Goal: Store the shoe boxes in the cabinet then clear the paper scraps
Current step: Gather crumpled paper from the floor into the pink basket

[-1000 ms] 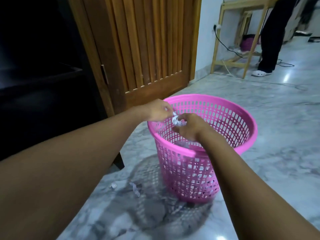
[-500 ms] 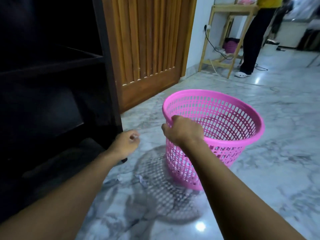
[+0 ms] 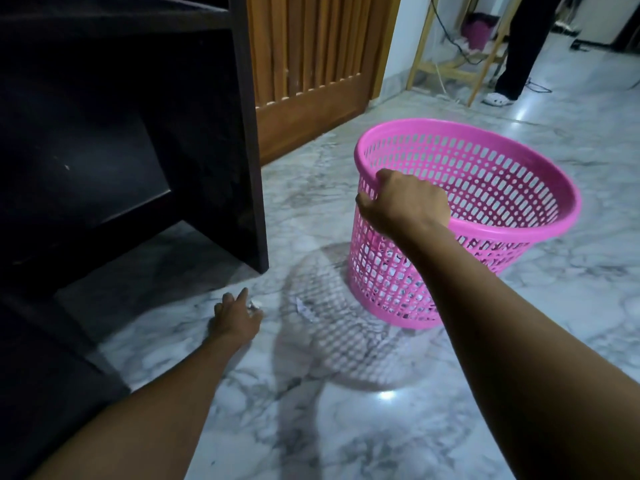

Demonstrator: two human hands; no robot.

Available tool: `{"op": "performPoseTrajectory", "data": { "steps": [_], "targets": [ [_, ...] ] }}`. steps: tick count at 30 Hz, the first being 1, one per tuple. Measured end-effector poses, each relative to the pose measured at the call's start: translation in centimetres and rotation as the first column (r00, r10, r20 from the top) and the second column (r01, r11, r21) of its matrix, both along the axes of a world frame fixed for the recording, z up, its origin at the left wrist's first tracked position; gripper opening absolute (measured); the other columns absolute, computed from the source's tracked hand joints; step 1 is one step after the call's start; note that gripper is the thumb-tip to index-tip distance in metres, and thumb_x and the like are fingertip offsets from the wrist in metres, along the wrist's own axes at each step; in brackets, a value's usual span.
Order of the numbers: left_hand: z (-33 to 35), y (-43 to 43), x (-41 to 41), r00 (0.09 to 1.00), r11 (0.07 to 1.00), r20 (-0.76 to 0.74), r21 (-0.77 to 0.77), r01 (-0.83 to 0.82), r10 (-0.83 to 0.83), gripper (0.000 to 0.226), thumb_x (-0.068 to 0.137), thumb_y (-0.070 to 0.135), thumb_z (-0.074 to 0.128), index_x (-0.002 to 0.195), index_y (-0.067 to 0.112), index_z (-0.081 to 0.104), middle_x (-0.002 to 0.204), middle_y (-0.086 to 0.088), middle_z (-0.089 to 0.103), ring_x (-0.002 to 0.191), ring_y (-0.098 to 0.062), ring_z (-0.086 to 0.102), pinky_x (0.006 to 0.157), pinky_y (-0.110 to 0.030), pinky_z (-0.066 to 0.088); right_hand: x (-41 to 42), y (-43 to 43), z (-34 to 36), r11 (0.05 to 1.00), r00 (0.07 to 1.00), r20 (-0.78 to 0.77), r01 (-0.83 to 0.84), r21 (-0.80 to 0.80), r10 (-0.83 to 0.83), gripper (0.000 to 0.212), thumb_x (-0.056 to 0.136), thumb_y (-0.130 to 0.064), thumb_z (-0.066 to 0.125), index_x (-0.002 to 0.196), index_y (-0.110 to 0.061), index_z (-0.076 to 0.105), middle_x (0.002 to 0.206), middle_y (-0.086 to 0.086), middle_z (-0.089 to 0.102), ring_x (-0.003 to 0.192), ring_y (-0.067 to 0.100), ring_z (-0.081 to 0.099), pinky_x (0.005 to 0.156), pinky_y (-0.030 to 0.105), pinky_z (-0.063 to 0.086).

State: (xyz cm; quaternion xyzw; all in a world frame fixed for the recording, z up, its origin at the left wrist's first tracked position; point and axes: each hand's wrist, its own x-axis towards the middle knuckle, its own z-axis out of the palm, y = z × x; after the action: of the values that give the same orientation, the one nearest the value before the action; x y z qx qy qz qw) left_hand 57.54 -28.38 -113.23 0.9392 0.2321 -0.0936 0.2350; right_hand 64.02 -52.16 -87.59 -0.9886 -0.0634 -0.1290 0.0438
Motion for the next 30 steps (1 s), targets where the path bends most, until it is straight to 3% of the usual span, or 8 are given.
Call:
{"op": "performPoseTrajectory", "data": {
  "steps": [3,6,11,15,18,24,26,30],
  "targets": [
    [-0.4,0.3,0.6,0.997,0.996,0.047,0.066,0.065,-0.069,0.050,0.096,0.040,0.052,0.142,0.023,0.046,0.139,-0.010,0.040,0.125,-0.032,0.043,0.097,-0.042,0.044,0.0,-0.1,-0.2,1.000,1.000,0.024,-0.009,-0.005,0.010,0.039,0.094,-0.048,0.047,0.116,-0.020,0.060,0.111,0.013,0.069,0.102,0.036,0.065,0.072,0.034,0.032],
    [-1.2,0.4,1.0,0.983,0.989,0.123,0.079,0.125,-0.134,0.028,0.095,0.028,0.055,0.113,0.009,0.065,0.117,-0.012,0.050,0.108,-0.033,0.053,0.084,-0.040,0.047,-0.1,-0.3,-0.1,1.000,0.999,0.031,-0.020,-0.004,0.020,0.038,0.094,-0.048,0.047,0.116,-0.020,0.061,0.109,0.013,0.069,0.100,0.035,0.065,0.072,0.034,0.033],
    [-1.0,-0.8,1.5,0.981,0.996,0.175,0.027,0.084,-0.088,0.018,0.096,0.020,0.047,0.097,0.004,0.055,0.106,-0.015,0.059,0.095,-0.034,0.058,0.076,-0.036,0.045,-0.1,-0.4,-0.1,0.999,0.999,0.038,-0.032,-0.013,0.032,0.038,0.095,-0.048,0.047,0.116,-0.019,0.060,0.108,0.012,0.069,0.099,0.035,0.065,0.072,0.033,0.033],
    [0.2,-2.9,2.2,0.987,0.996,0.146,-0.039,0.076,-0.070,0.019,0.098,0.024,0.039,0.103,0.006,0.043,0.102,-0.015,0.062,0.088,-0.033,0.059,0.073,-0.035,0.046,-0.1,-0.7,0.0,0.999,0.998,0.031,-0.051,-0.005,0.051,0.036,0.095,-0.048,0.046,0.113,-0.020,0.060,0.105,0.011,0.069,0.097,0.034,0.065,0.071,0.033,0.034],
    [0.7,-5.0,2.6,0.989,0.994,0.121,-0.061,0.093,-0.085,0.025,0.098,0.036,0.036,0.099,0.011,0.040,0.111,-0.014,0.061,0.089,-0.030,0.057,0.072,-0.035,0.043,-0.2,-0.9,0.0,0.997,0.997,0.028,-0.073,-0.001,0.073,0.034,0.095,-0.048,0.047,0.111,-0.020,0.059,0.104,0.011,0.069,0.095,0.034,0.065,0.071,0.033,0.035],
    [0.4,-8.5,3.5,0.993,0.994,-0.039,0.021,0.108,-0.107,0.084,0.080,0.079,0.040,0.130,0.012,0.047,0.134,-0.011,0.053,0.121,-0.033,0.054,0.098,-0.040,0.043,-0.5,-1.4,0.0,0.993,0.993,0.029,-0.117,-0.012,0.117,0.034,0.094,-0.048,0.047,0.112,-0.021,0.059,0.103,0.011,0.070,0.095,0.034,0.066,0.071,0.034,0.034],
    [-0.2,-9.2,3.7,0.994,0.994,-0.073,0.067,0.090,-0.085,0.082,0.083,0.077,0.037,0.132,0.012,0.048,0.135,-0.012,0.052,0.123,-0.033,0.051,0.102,-0.041,0.040,-0.5,-1.6,0.0,0.992,0.991,0.033,-0.129,-0.009,0.129,0.034,0.094,-0.048,0.047,0.112,-0.021,0.059,0.101,0.011,0.070,0.093,0.034,0.066,0.071,0.034,0.035],
    [-0.9,-9.5,3.7,0.989,0.981,-0.078,0.136,0.139,-0.129,0.051,0.095,0.050,0.038,0.131,0.018,0.051,0.136,-0.009,0.052,0.123,-0.029,0.050,0.103,-0.039,0.034,-0.5,-1.8,-0.1,0.989,0.988,0.033,-0.150,-0.015,0.151,0.033,0.095,-0.048,0.047,0.111,-0.022,0.058,0.098,0.010,0.070,0.091,0.033,0.066,0.070,0.034,0.036]
  ]
}}
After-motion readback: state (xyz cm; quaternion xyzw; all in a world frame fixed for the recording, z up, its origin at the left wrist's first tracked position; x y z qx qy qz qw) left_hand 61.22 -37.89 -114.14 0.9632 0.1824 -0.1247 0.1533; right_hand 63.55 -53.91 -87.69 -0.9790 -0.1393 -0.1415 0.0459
